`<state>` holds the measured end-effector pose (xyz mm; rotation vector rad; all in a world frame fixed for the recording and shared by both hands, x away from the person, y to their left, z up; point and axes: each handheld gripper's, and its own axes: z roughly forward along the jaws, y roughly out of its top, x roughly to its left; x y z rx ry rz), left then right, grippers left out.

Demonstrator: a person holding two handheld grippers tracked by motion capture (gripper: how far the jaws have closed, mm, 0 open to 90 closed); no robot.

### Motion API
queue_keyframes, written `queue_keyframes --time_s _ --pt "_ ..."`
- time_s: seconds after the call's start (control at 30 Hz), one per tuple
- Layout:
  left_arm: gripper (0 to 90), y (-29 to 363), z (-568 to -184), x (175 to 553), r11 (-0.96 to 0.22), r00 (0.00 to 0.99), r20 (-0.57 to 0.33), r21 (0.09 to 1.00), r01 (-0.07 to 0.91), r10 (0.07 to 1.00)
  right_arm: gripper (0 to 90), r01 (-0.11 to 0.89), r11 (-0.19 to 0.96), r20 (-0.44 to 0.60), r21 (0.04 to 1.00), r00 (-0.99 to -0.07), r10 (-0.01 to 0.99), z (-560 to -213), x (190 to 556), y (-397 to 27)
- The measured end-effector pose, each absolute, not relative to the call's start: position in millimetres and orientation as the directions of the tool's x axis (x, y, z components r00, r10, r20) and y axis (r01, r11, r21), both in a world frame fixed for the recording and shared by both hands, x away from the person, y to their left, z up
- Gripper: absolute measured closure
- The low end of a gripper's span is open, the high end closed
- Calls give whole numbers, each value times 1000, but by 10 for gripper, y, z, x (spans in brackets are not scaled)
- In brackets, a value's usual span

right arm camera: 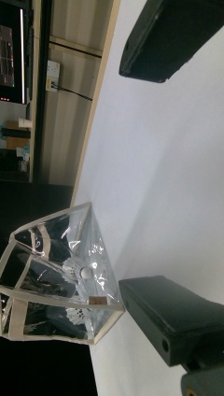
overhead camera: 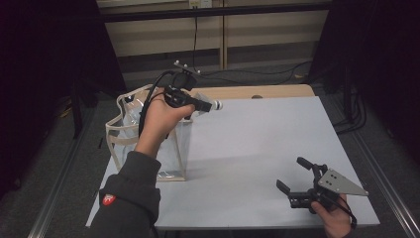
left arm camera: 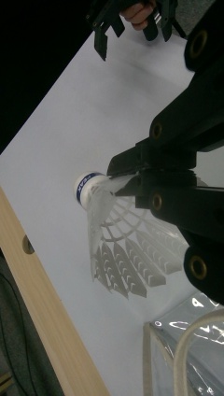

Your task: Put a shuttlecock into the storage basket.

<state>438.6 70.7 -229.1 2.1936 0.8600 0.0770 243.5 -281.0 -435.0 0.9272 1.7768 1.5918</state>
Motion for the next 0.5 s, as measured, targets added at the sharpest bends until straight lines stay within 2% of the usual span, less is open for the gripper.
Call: queue_keyframes --time_s 0.5 --pt "894 804 -2191 4375 -476 763 -185 684 553 620 3 118 48 32 992 -594 804 -4348 2437 -2810"
